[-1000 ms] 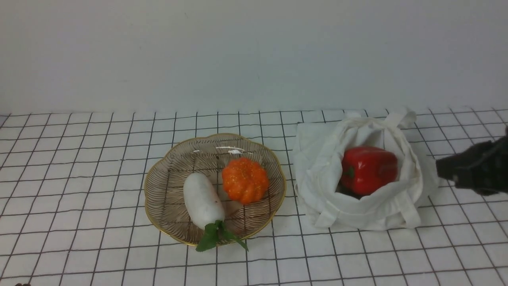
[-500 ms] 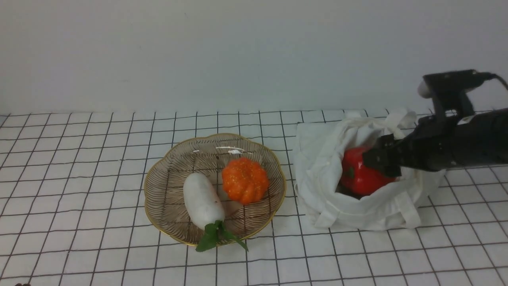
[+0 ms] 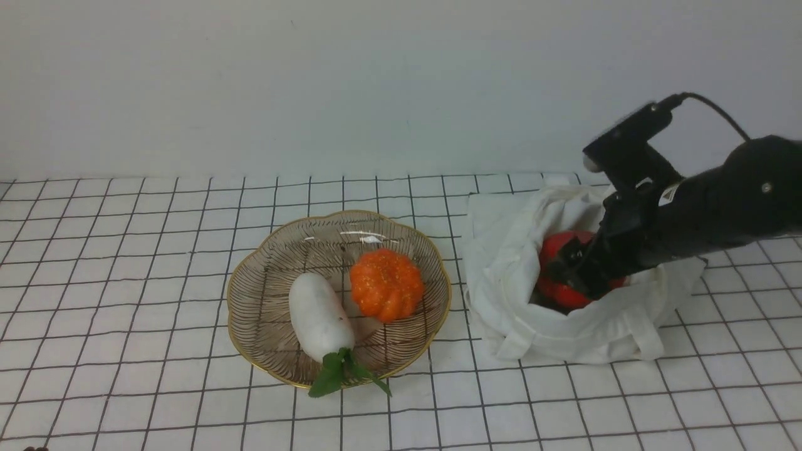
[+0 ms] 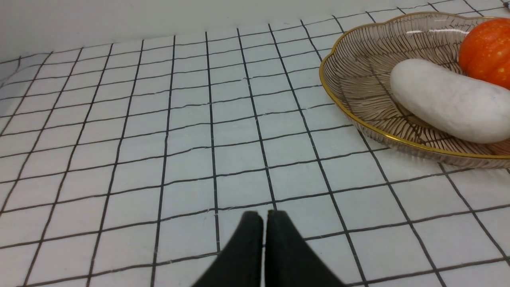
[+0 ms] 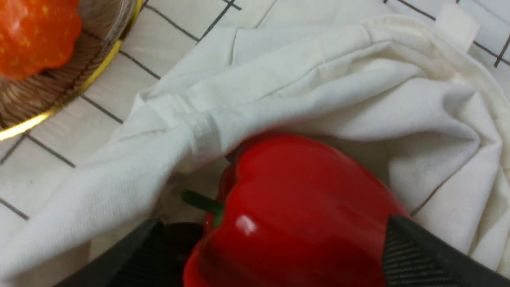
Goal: Take vegetables from bag on white checkered tablecloth place on plate.
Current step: 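Reach for the red bell pepper in the white bag with the right gripper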
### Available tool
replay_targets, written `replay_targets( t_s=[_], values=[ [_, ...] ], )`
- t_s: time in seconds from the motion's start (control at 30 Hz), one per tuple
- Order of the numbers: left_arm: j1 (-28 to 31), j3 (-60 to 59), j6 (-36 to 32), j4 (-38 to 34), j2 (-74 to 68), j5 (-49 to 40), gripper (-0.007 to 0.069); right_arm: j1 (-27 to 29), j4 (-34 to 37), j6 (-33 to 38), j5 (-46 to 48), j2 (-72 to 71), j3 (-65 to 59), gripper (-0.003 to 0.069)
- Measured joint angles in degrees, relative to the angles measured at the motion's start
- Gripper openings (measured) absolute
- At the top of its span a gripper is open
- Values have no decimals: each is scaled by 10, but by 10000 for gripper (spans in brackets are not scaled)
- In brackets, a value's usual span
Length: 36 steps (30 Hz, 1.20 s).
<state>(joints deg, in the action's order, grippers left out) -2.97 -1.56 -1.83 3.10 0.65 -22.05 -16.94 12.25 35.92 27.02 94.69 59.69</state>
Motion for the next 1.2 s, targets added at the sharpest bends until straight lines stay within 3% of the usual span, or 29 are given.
replay_targets(
  t_s=[0.17,0.3,0.43,0.5,0.57,0.6,0.63,0.67,0.7,0.8,1.03,1.2],
  values=[
    [0,0,0,0,0,0,-8,-10,-79,1,-16,22,0,691],
    [0,0,0,0,0,0,-8,-11,-92,-1,-32,34,1,681],
    [0,0,0,0,0,0,-8,-11,-95,-5,-47,39,3,627],
    [0,0,0,0,0,0,-8,-11,-98,-11,-50,39,3,564],
    [0,0,0,0,0,0,-8,-11,-105,-19,-54,39,5,454],
    [0,0,0,0,0,0,-8,-12,-109,-21,-53,38,6,363],
    [0,0,0,0,0,0,-8,-12,-109,-21,-52,38,6,345],
    [0,0,0,0,0,0,-8,-12,-115,-23,-39,38,6,214],
    [0,0,0,0,0,0,-8,-12,-122,-23,-28,38,5,127],
    [0,0,0,0,0,0,-8,-12,-122,-24,0,28,4,8],
    [0,0,0,0,0,0,-8,-12,-126,-25,11,-24,4,-13],
    [0,0,0,0,0,0,-8,-12,-90,-25,-9,-28,4,10]
  ],
)
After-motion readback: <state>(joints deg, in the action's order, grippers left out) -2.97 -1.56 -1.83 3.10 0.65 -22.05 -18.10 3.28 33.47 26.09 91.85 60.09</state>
